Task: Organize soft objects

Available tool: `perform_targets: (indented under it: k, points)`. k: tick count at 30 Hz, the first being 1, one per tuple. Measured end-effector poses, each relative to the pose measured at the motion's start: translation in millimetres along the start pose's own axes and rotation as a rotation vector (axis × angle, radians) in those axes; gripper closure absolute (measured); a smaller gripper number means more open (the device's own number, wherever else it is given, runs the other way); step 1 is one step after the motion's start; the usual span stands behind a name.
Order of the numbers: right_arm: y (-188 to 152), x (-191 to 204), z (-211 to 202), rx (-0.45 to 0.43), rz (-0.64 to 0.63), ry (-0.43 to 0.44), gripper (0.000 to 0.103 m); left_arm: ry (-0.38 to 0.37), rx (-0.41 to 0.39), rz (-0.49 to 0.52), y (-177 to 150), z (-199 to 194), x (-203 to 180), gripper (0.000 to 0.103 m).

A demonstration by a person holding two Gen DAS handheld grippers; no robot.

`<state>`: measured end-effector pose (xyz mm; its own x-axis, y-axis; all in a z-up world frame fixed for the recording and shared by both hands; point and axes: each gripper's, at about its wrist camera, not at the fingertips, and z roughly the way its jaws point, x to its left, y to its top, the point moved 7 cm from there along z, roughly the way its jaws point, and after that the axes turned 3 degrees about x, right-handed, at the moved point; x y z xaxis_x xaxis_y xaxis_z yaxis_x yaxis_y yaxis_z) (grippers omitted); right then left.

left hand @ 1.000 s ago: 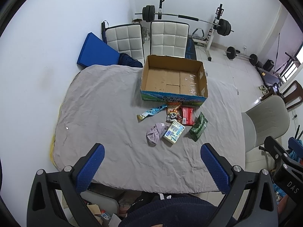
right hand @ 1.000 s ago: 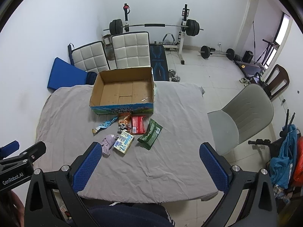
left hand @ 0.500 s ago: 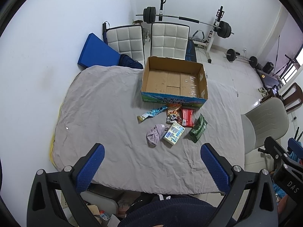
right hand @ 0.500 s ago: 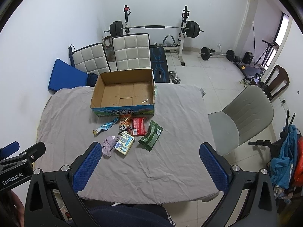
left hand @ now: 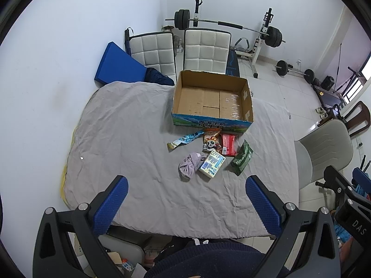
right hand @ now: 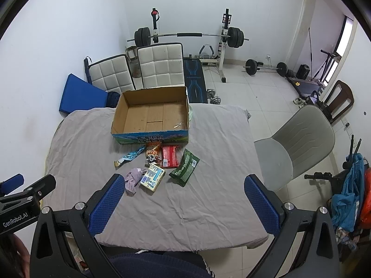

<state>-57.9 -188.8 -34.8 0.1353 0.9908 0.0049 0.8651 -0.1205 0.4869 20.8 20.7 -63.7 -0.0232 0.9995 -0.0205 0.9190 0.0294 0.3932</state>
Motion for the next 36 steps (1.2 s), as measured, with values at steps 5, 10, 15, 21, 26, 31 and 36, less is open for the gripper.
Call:
perform_targets:
  k: [5, 10, 15, 21, 26, 31, 36]
  points:
    - [1.5, -0.2, -1.4, -0.005, 0.000, 0.002, 0.000, -0.004, -0.001, 0.007, 1.7, -2.3, -5.2, 0.000]
    - [2.2, -0.4, -1.2, -0.005, 0.003, 0.002, 0.000, -0.007, -0.002, 0.006, 1.2, -2.9, -6.8, 0.000]
    - [0.7, 0.6, -0.2, -0.007, 0.007, 0.004, 0.000, -0.008, -0.005, 0.011, 3.8, -0.4, -9.9, 0.000]
    - [4.6, -9.9, 31.0, 0.046, 0.044, 0.021, 0.000, -0.009, -0.016, 0.014, 25.5, 29.6, -15.7, 0.000]
    - [3.3, -21.5, 80.1, 0.109, 0.069, 0.008, 0.000, 0.036, 0.014, 0.032, 38.2, 76.1, -12.7, 0.000]
    - [-2.5, -27.7, 143.1, 0.189, 0.093, 0.019, 0.000, 0.064, 0.054, 0.050, 43.1, 124.9, -9.6, 0.000]
    - [-11.8, -26.2, 214.0, 0.285, 0.101, 0.003, 0.000, 0.088, 0.104, 0.055, 43.3, 174.0, -3.2, 0.000]
